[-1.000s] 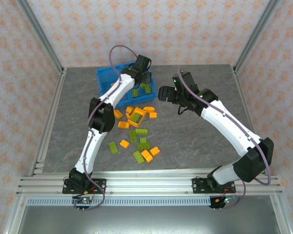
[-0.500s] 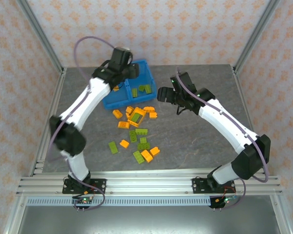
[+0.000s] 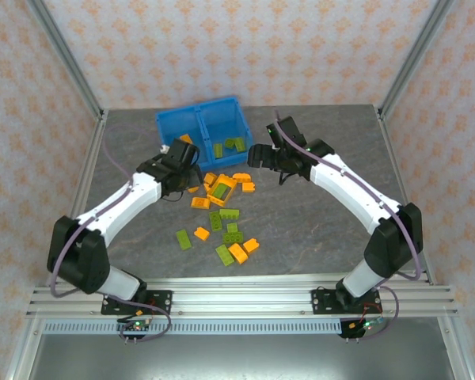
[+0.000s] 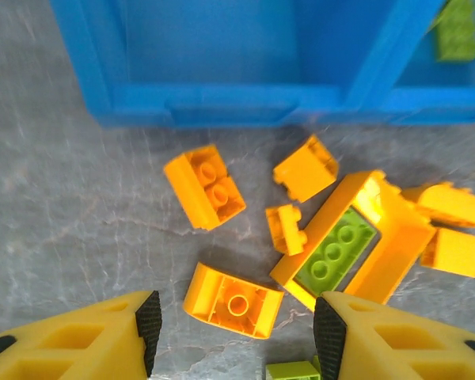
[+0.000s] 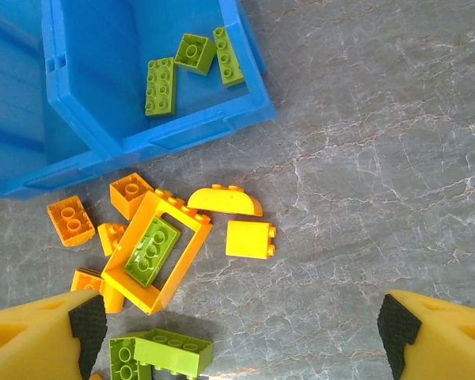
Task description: Sort the legos into containers by color
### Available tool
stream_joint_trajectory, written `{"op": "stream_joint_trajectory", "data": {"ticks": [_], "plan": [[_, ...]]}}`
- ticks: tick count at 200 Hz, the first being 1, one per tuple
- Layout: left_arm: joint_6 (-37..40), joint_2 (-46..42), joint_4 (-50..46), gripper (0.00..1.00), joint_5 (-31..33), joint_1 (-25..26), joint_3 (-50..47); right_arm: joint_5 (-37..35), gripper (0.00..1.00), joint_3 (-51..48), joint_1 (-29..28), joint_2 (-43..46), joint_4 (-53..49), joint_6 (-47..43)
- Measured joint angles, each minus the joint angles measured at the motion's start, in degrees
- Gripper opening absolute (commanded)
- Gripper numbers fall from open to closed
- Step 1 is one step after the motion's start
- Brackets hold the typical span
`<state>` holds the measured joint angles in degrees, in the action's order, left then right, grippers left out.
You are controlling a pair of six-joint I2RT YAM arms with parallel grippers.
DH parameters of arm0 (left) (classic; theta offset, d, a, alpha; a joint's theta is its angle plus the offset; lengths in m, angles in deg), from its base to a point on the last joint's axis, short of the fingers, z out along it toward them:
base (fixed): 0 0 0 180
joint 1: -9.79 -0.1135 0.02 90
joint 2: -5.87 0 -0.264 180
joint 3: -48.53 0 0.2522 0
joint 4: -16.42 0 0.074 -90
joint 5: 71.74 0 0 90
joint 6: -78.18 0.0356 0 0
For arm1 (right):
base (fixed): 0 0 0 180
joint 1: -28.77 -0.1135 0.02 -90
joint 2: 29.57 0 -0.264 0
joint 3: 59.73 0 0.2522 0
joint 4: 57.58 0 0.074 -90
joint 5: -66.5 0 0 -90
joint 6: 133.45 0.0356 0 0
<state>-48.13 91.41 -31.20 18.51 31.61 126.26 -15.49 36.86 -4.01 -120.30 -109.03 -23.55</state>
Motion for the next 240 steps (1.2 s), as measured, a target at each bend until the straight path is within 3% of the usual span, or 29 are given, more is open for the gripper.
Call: {"op": "stream_joint_trajectory", "data": {"ticks": [41,92,123,202,240], "plan": [[-2.95,8.46,4.81,0.67,-1.88,-1.38,-0.28,0.09,0.9,0.04,0.0,0.13,0.0,0.02],[-3.37,15.3,9.57,0.66,-1.92,-3.21,-0.28,-0.13,0.91,0.04,0.0,0.9,-0.04,0.04],[-3.32,17.27,11.61,0.6,-1.92,-4.22,-0.28,-0.33,0.91,0.04,0.0,0.92,-0.07,0.04],[-3.67,18.97,15.02,0.31,-1.97,-4.35,-1.6,-0.33,0.9,0.04,0.0,0.92,-0.07,0.07],[-3.76,14.67,13.57,0.26,-2.64,-4.35,-3.82,-0.31,0.9,0.04,0.0,0.92,-0.07,0.09]]}}
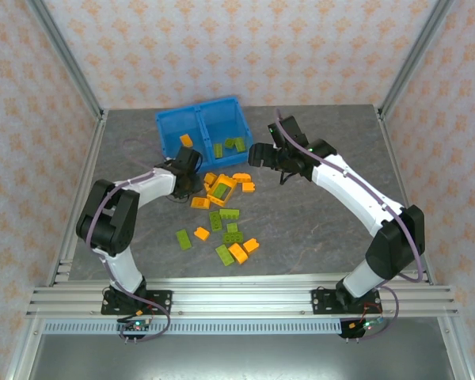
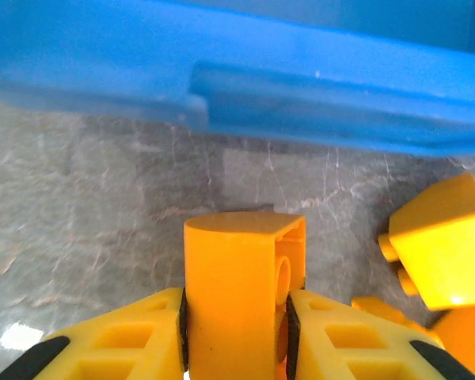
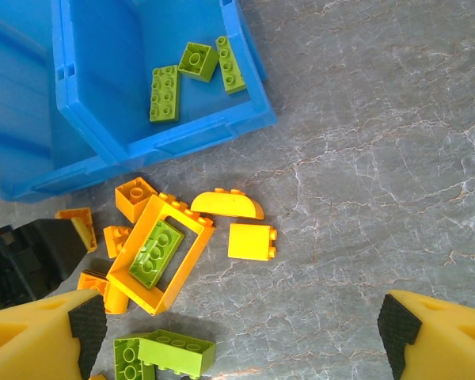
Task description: Sort the legos into containers by color
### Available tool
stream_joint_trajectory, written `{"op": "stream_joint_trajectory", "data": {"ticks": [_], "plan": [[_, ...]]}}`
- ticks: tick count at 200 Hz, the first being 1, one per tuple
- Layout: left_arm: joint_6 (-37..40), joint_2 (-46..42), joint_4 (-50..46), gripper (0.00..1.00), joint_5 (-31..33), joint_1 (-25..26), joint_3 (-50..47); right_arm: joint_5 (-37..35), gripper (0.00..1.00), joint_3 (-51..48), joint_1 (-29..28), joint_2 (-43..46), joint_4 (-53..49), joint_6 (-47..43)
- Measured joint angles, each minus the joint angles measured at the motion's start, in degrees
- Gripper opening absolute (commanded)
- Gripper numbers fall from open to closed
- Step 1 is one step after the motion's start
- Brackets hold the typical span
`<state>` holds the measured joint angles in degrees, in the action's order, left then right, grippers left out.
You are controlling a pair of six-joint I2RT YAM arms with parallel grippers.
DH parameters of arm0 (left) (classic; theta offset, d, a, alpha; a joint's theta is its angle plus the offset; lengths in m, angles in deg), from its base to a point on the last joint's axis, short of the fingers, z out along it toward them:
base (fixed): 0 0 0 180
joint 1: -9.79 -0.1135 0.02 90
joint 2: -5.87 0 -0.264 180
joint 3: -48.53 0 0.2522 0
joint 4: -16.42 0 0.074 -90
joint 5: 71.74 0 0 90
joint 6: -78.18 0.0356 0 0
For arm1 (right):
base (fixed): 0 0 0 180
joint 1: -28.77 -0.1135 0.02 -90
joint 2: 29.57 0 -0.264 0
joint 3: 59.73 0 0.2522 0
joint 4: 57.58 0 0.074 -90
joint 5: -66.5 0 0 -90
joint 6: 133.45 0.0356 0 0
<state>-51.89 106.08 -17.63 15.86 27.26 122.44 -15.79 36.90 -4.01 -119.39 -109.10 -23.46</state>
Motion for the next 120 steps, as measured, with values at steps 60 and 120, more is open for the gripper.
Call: {"op": "stream_joint_trajectory", "data": {"ticks": [60,120], "plan": [[3.45,-15.39,-6.93,0.26,1.64,1.25,7.15,0.07,0.91,0.0,0.0,0.0,0.04,0.2],[13.77,-4.5,-7.8,0.24,9.27,0.15,27.41,0.22,0.9,0.0,0.0,0.09,0.04,0.31]]}}
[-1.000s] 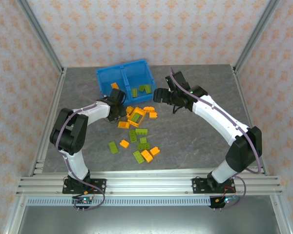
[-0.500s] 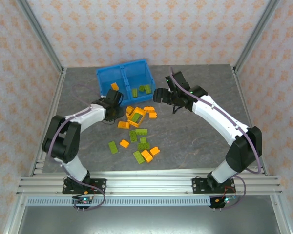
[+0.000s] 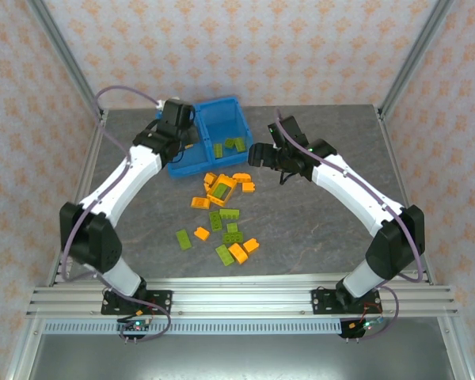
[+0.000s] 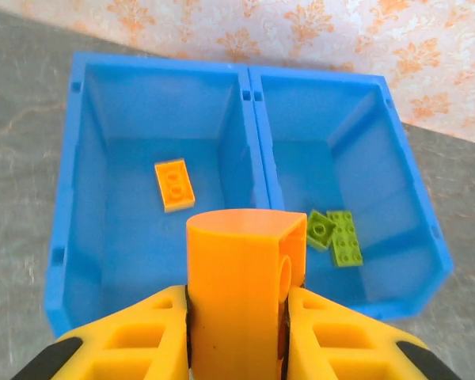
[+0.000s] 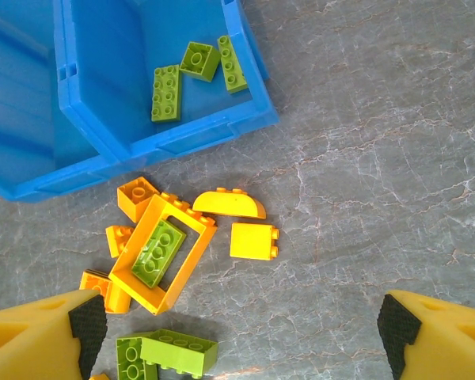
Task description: Sort the legos into containers by color
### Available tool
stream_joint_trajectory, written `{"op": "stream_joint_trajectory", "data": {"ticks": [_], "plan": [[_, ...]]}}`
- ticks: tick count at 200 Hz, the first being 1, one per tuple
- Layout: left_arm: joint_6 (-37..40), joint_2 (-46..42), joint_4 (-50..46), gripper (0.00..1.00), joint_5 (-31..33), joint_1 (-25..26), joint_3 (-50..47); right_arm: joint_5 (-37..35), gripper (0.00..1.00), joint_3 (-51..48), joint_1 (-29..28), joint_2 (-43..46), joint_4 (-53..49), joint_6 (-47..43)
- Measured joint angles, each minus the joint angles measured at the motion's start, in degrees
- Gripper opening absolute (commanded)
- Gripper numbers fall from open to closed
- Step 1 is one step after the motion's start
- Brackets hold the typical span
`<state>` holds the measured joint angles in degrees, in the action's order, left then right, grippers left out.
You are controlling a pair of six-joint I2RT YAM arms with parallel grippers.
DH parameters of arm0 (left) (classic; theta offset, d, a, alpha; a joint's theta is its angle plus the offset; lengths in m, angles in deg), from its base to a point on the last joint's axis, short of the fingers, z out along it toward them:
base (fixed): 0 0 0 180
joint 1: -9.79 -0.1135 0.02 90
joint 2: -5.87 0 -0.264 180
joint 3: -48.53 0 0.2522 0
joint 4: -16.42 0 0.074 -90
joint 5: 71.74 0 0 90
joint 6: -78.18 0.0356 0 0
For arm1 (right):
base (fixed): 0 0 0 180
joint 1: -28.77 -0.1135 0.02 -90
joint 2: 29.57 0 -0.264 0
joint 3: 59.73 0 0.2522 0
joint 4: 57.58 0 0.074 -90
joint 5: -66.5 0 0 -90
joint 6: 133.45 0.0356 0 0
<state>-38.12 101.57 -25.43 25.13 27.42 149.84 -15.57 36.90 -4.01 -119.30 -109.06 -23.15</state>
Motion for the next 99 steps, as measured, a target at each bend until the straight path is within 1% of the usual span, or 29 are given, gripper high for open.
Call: {"op": "stream_joint_trajectory", "data": {"ticks": [32,63,83,99], "plan": [[2.49,12.87,-0.83,0.25,0.07,-2.38,9.2,-0.07,0.91,-0.28,0.0,1.88,0.0,0.31],[2.84,23.1,-2.56,0.27,0.02,-3.89,14.51,-0.35,0.91,-0.61,0.0,4.48,-0.02,0.72],[2.29,26.84,-3.61,0.34,-0.5,-4.68,15.58,-0.48,0.9,-0.68,0.0,4.96,-0.04,0.72],[1.86,27.85,-4.5,0.45,-0.96,-4.98,15.58,-0.48,0.9,-0.79,0.0,4.96,-0.17,0.72]]}}
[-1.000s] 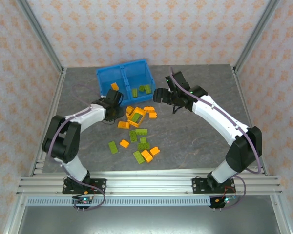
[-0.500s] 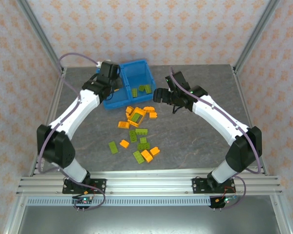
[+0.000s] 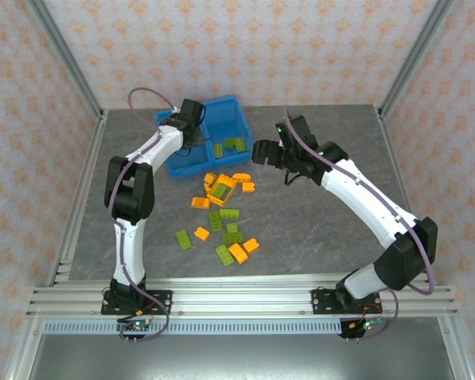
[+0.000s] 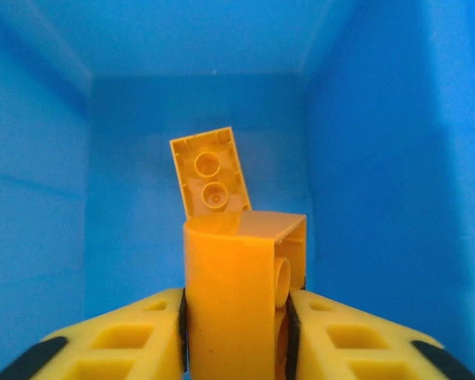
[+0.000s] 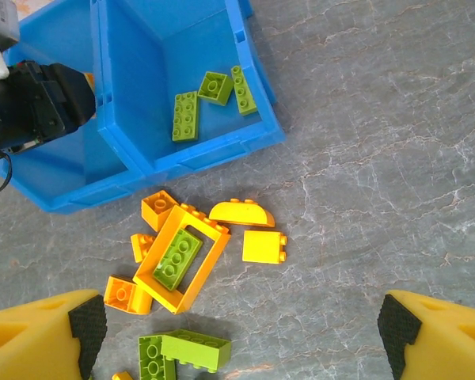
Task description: Sort the legos into containers by color
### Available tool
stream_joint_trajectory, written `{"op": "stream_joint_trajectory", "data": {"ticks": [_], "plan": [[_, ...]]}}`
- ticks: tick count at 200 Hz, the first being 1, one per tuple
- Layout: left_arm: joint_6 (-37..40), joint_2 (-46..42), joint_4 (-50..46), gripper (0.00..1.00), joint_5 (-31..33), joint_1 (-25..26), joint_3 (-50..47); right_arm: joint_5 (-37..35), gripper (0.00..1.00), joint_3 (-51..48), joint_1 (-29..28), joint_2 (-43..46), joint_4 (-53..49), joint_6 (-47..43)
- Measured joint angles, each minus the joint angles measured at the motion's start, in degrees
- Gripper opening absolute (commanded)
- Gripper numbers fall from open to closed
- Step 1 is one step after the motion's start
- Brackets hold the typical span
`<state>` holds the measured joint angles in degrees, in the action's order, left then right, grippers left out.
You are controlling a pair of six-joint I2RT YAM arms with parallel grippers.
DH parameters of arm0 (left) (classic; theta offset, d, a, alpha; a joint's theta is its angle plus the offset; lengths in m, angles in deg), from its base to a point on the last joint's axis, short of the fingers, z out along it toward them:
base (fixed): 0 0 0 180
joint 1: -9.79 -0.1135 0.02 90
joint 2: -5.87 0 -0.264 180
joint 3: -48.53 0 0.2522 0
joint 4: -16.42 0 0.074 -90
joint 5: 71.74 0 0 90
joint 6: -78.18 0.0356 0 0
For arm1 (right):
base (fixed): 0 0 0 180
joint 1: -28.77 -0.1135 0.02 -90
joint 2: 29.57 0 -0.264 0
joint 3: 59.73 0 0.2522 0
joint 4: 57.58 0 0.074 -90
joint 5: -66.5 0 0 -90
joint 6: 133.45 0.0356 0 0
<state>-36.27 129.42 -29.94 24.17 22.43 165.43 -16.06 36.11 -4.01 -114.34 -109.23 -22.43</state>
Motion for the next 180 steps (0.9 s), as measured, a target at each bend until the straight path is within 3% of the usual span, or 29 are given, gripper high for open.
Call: {"op": "stream_joint_trajectory", "data": {"ticks": [35,78,141,180], "plan": [[-0.68,-0.24,-0.22,0.53,-0.57,-0.33,0.09,-0.02,0.9,-0.02,0.0,0.0,-0.31,0.0],[-0.81,-4.83,-0.85,0.56,-1.62,-0.33,-0.13,-0.24,0.91,-0.13,0.0,0.0,-0.26,-0.02],[3.28,-32.96,4.2,0.75,-12.9,0.15,-10.36,0.72,0.9,-1.38,0.09,-6.12,0.13,-0.9],[10.51,-43.54,4.37,0.84,-17.09,4.76,-19.28,3.45,0.86,-2.71,0.09,-14.84,1.79,-0.87]]}}
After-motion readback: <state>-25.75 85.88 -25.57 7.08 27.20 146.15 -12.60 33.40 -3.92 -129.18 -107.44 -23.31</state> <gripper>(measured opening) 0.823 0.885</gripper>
